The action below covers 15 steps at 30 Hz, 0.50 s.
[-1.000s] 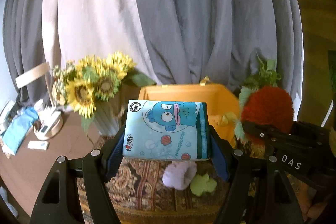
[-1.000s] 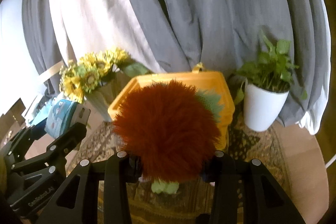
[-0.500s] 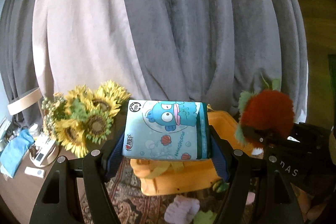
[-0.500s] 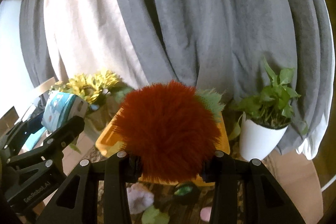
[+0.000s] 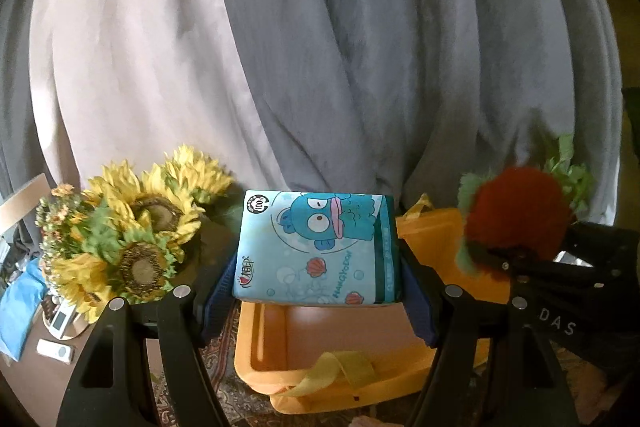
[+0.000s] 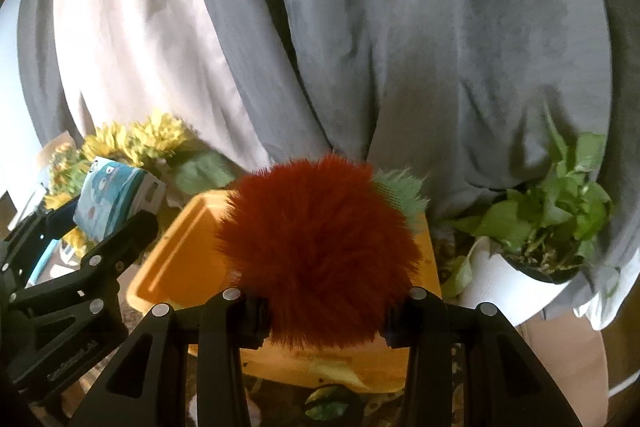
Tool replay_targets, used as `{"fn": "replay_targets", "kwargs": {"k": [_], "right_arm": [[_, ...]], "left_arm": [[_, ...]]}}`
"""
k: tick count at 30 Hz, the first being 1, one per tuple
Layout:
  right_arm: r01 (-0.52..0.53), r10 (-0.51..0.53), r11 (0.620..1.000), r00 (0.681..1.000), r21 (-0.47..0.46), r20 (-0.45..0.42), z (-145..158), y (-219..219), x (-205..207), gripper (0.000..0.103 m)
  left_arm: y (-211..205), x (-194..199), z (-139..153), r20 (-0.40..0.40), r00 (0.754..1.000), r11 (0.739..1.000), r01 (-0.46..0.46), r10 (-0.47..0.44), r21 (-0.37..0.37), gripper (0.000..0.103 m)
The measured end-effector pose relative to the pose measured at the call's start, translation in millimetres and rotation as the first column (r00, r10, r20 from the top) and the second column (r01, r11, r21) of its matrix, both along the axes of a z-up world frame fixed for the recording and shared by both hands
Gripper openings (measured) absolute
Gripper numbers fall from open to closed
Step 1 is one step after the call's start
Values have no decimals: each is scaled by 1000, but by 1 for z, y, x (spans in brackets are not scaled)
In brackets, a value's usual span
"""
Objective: Organize soft objects
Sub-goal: 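Carry both held items over the orange crate and open both tools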
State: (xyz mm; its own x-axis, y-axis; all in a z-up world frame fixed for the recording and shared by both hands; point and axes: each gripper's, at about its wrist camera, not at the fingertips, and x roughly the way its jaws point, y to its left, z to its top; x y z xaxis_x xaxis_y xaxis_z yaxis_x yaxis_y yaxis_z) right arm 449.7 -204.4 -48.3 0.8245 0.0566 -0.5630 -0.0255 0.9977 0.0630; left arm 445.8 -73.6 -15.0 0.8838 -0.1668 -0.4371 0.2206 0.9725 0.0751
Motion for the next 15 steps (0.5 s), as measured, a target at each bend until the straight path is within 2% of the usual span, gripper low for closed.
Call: {"fn": "replay_targets", "kwargs": {"k": [6, 11, 15], "right_arm": [[-25, 25, 1000, 996, 4, -88, -20, -2, 33, 41], [-45, 49, 999, 980, 24, -191, -43, -7, 62, 41], [-53, 61, 998, 966, 37, -251, -57, -7, 77, 42]], "left_arm": [[-5, 34, -25, -109, 994, 1000, 22, -21, 11, 72], [-12, 57, -44, -205, 978, 997, 46, -34, 54, 73], [-16, 68, -54, -242, 970, 995, 51, -30, 82, 74]]}}
